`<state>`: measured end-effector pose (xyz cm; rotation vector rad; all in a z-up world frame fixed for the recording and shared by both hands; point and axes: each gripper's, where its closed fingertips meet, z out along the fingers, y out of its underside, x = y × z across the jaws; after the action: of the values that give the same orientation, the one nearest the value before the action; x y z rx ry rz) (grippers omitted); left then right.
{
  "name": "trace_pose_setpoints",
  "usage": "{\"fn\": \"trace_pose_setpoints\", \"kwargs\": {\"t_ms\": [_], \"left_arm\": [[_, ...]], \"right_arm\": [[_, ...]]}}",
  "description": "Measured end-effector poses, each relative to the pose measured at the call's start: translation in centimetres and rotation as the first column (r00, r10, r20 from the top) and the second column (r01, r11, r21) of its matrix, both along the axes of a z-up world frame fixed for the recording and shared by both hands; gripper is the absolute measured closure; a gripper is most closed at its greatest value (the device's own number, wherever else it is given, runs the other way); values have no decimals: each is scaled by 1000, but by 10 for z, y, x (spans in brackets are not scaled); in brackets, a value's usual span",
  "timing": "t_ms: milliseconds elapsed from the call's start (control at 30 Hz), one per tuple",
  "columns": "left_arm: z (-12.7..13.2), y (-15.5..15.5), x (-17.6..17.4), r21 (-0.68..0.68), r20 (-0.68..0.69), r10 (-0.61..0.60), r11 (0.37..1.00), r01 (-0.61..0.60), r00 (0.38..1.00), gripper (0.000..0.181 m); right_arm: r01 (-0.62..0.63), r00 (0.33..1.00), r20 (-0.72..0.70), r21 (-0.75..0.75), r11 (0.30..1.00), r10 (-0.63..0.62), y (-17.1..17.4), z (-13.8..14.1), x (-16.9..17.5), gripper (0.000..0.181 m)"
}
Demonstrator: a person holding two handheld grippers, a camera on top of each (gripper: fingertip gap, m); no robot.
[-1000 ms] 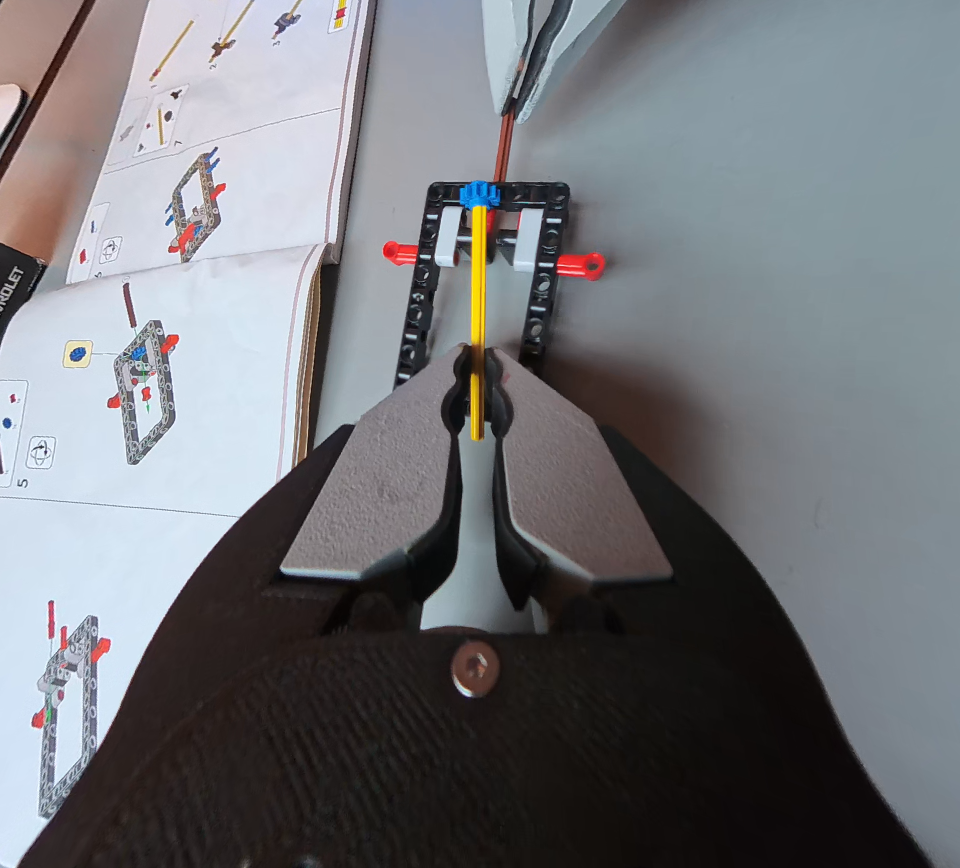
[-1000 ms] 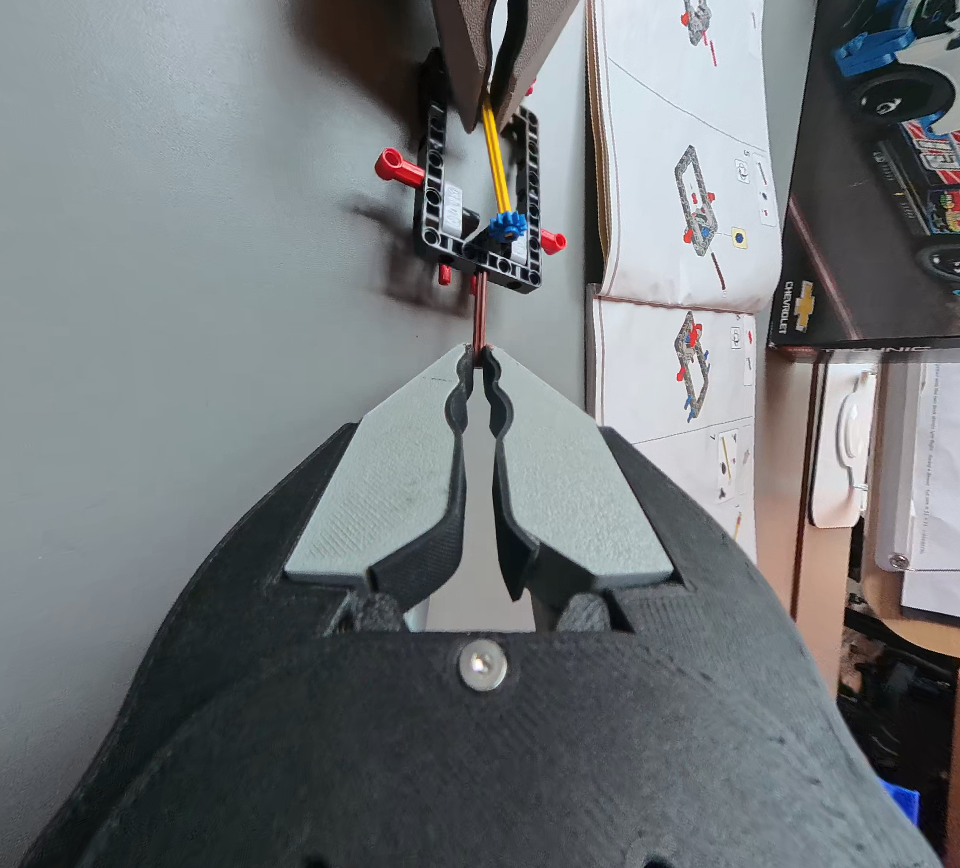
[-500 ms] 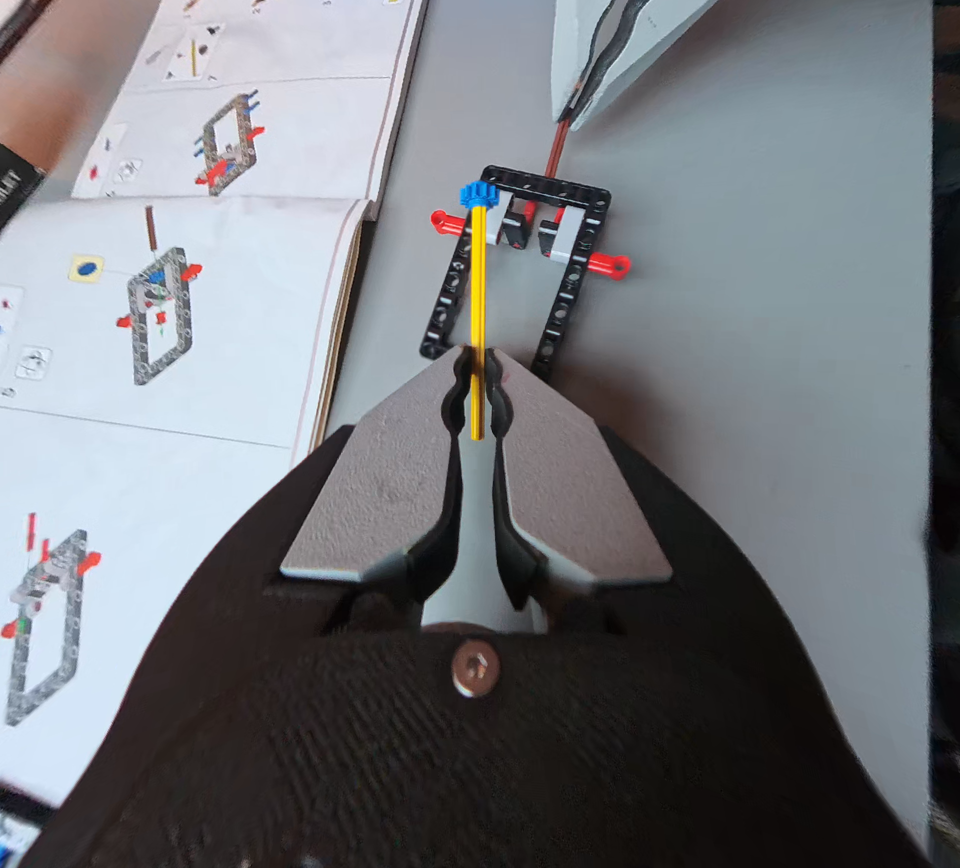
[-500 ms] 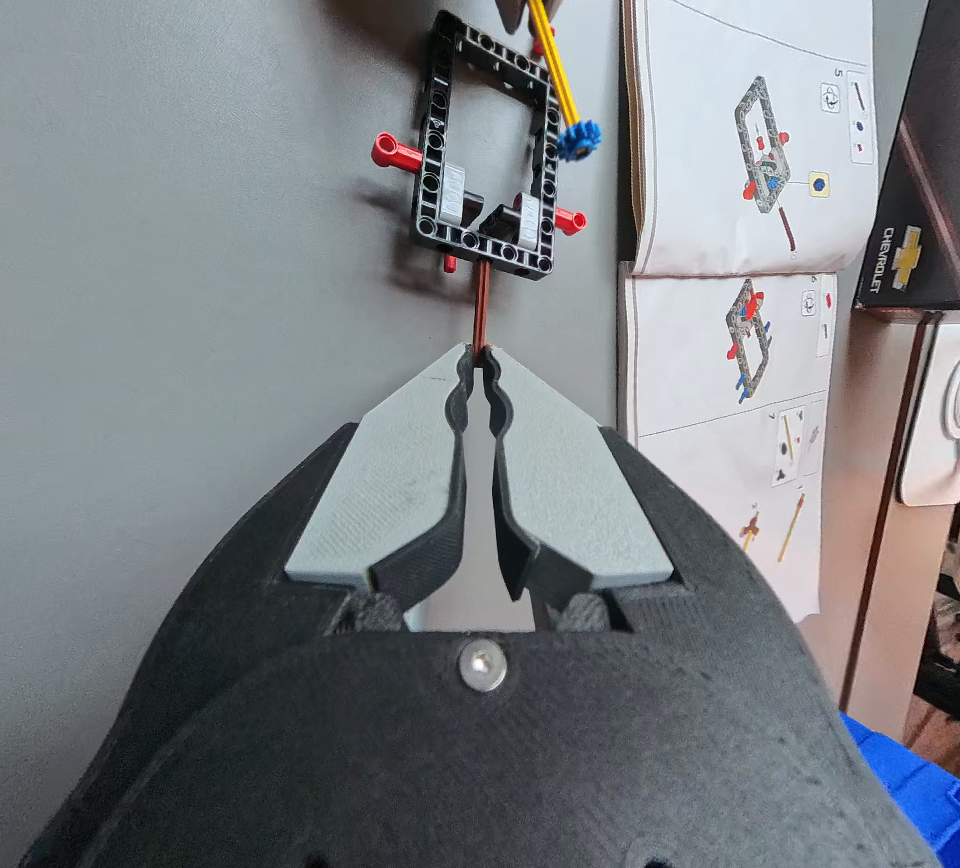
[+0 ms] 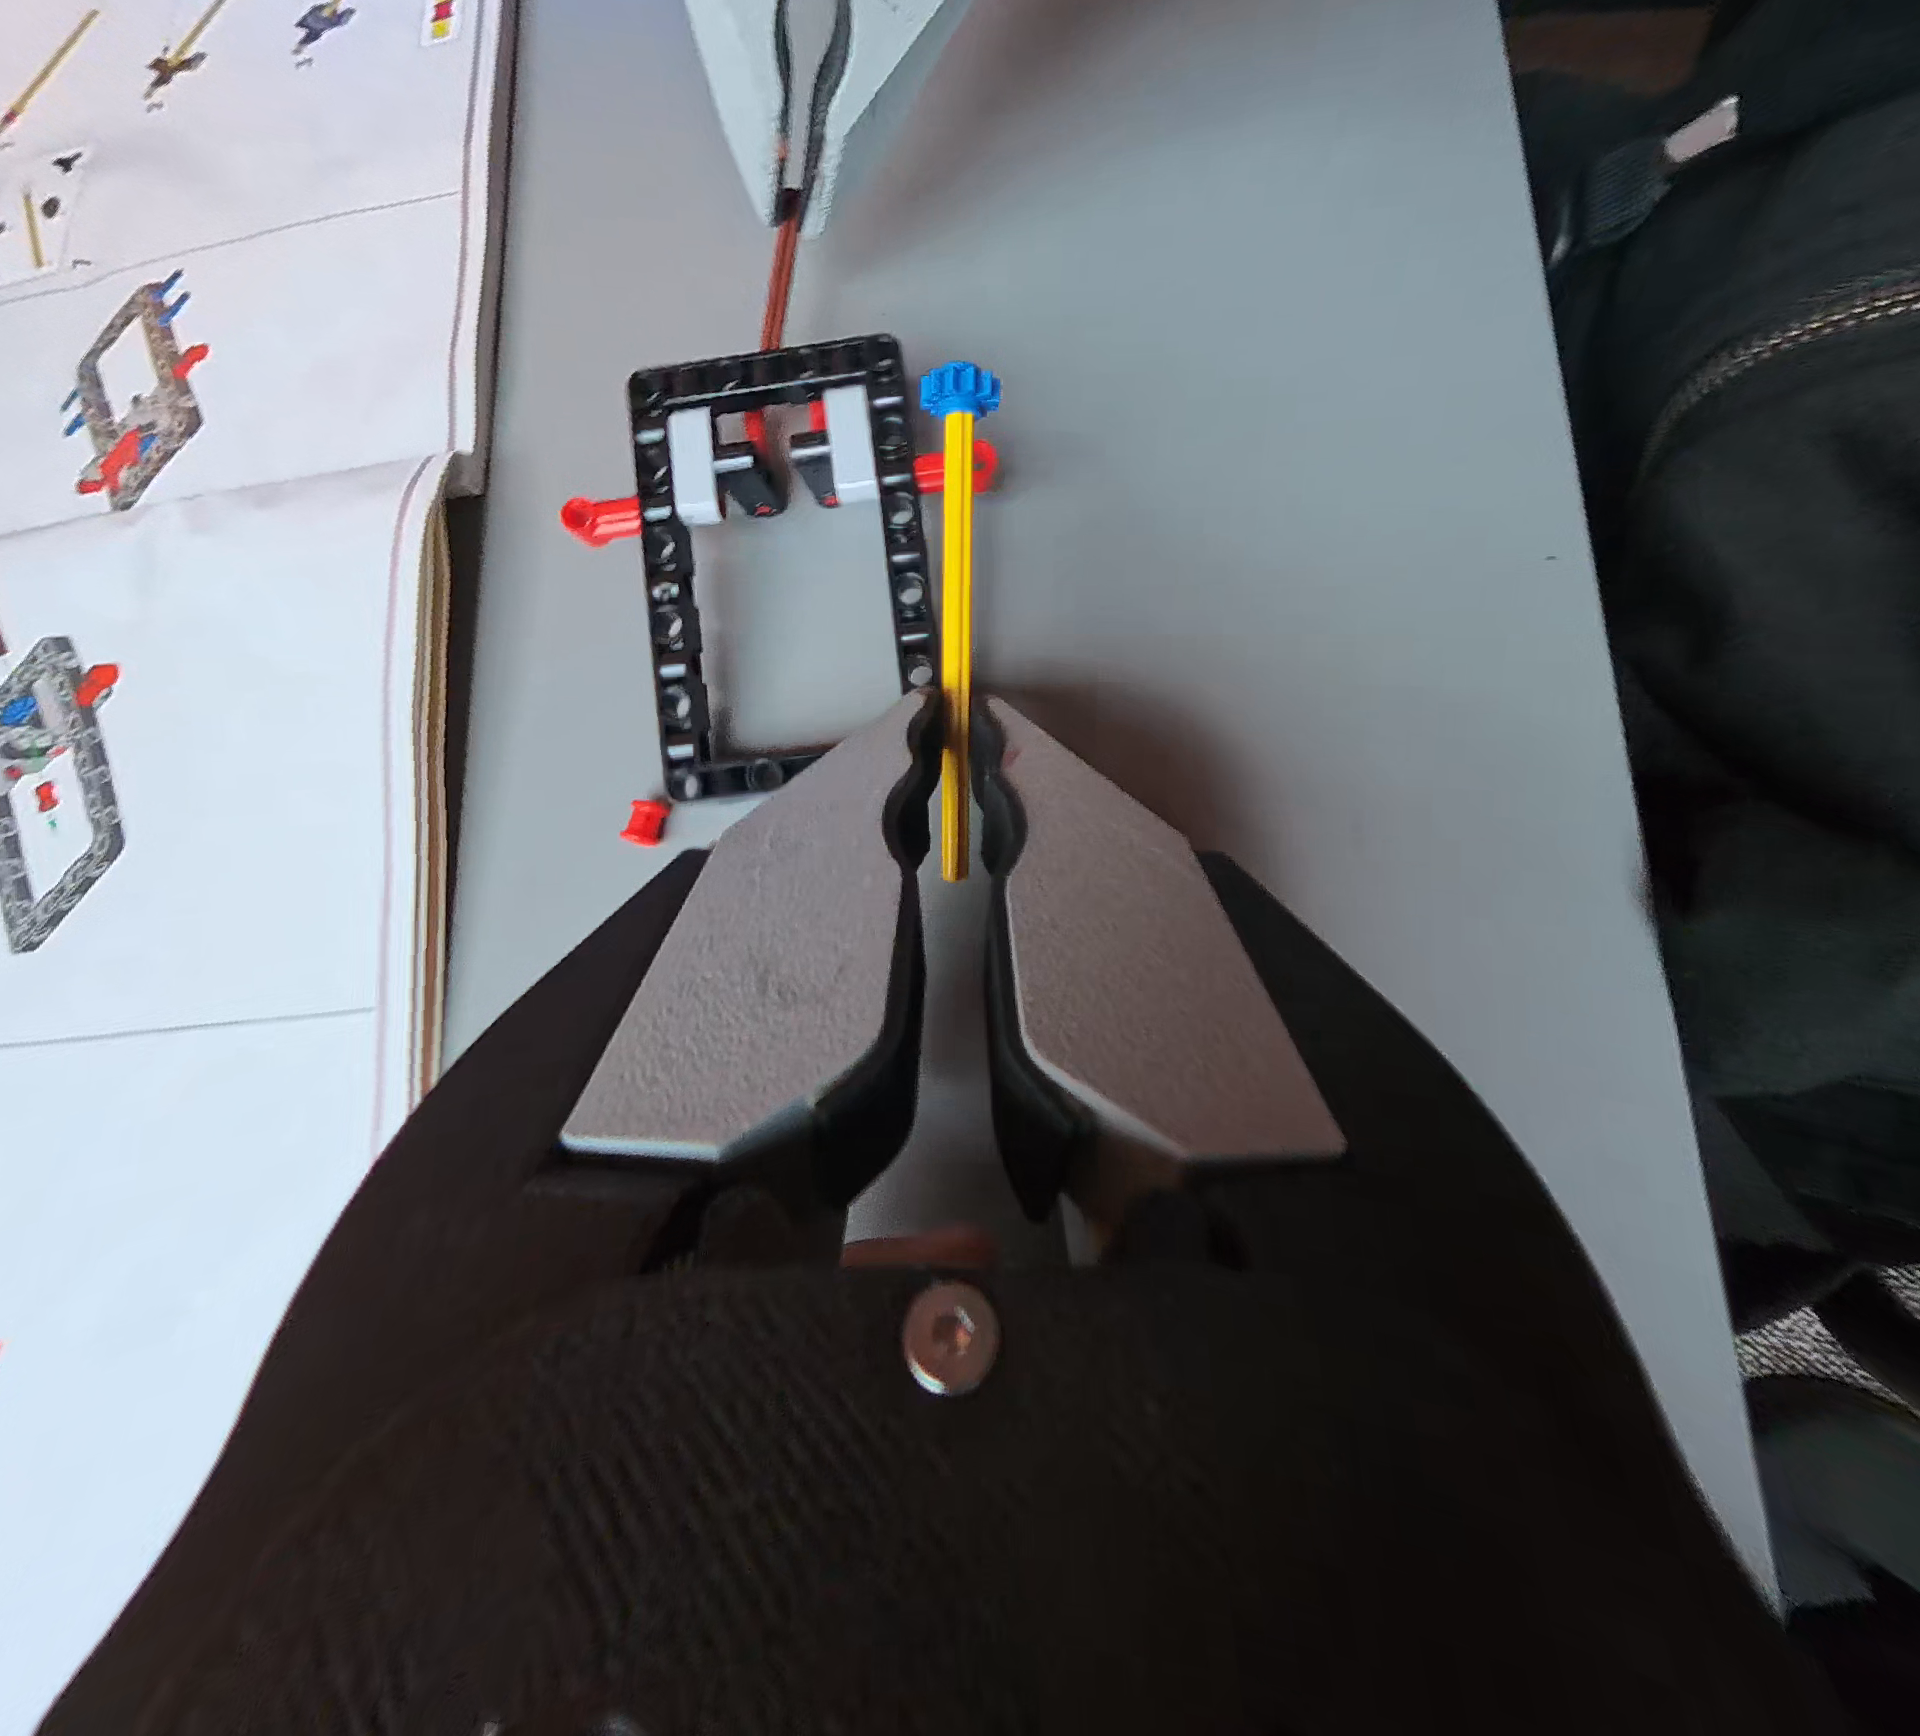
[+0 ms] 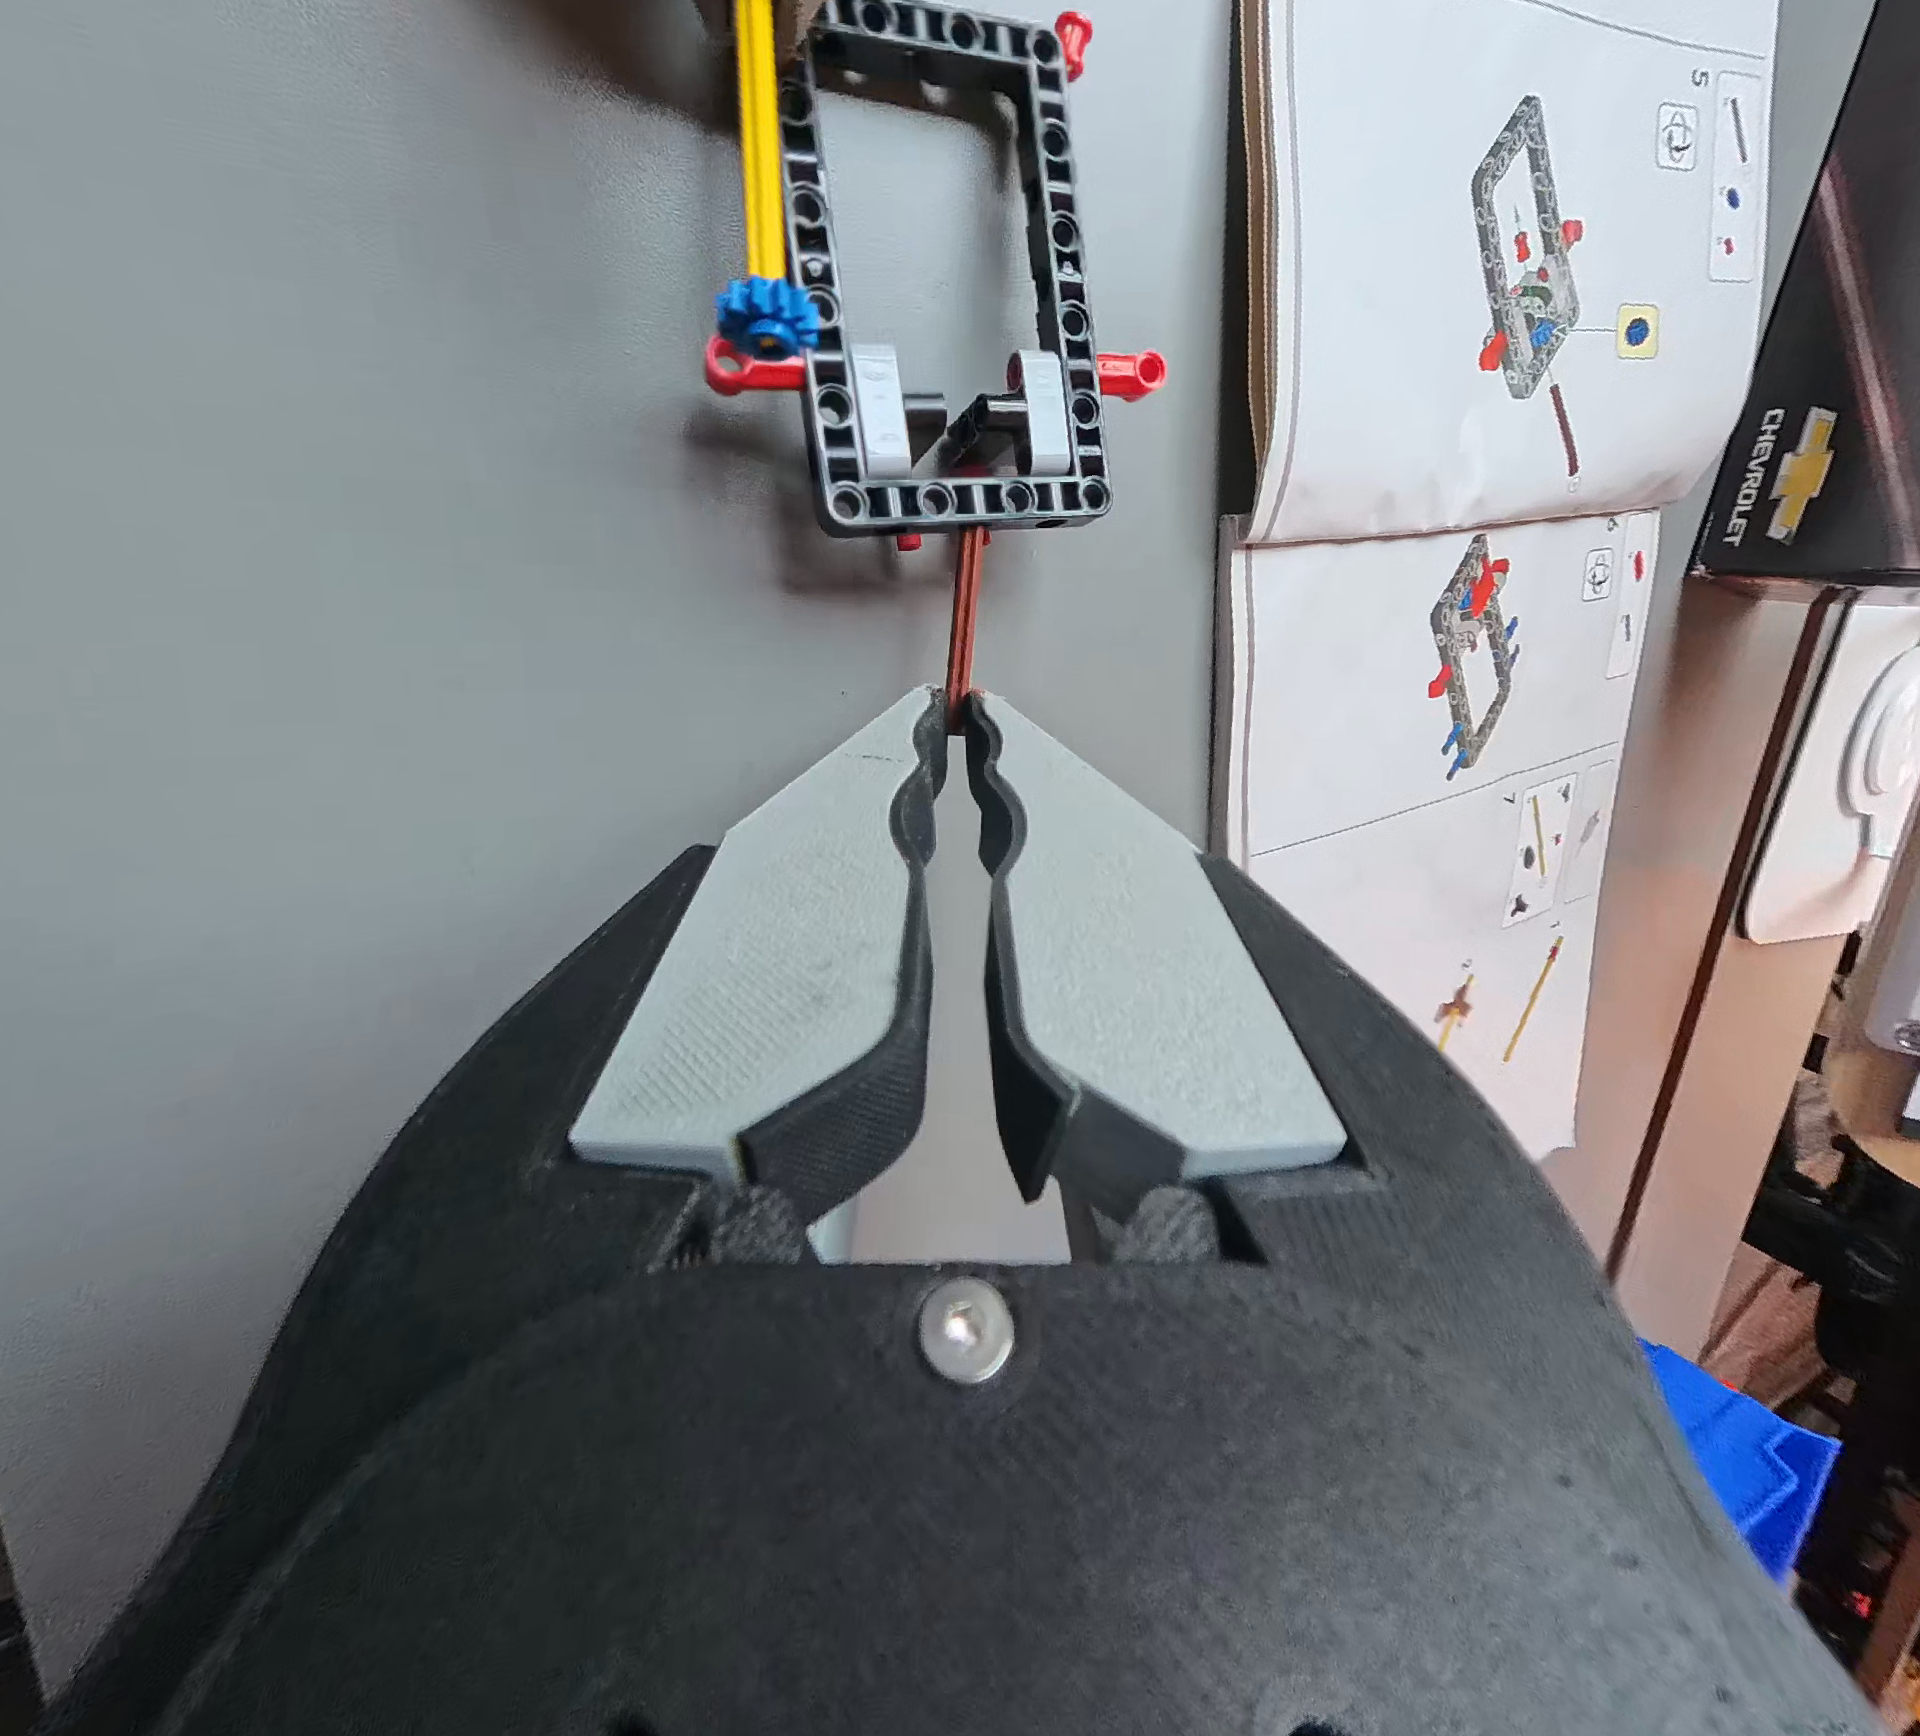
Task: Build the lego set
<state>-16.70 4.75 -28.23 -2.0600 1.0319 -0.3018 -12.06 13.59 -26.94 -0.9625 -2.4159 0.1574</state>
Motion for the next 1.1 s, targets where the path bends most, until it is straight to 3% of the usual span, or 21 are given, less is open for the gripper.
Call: {"fn": "trace_pose_setpoints", "kwargs": {"t_ms": [233, 800, 1100], "left_arm": [[0, -1, 3, -22, 38, -25, 999, 26, 999, 179], [1, -7, 12, -139, 151, -118, 980, 139, 982, 179], [1, -2, 11, -164, 177, -99, 978, 128, 979, 179]], "right_arm": [[-179, 981, -49, 122, 976, 186, -1, 8, -7, 181], [-429, 901, -74, -2, 903, 428, 0, 5, -13, 181], [-475, 880, -28, -54, 878, 474, -2, 3, -15, 181]]}}
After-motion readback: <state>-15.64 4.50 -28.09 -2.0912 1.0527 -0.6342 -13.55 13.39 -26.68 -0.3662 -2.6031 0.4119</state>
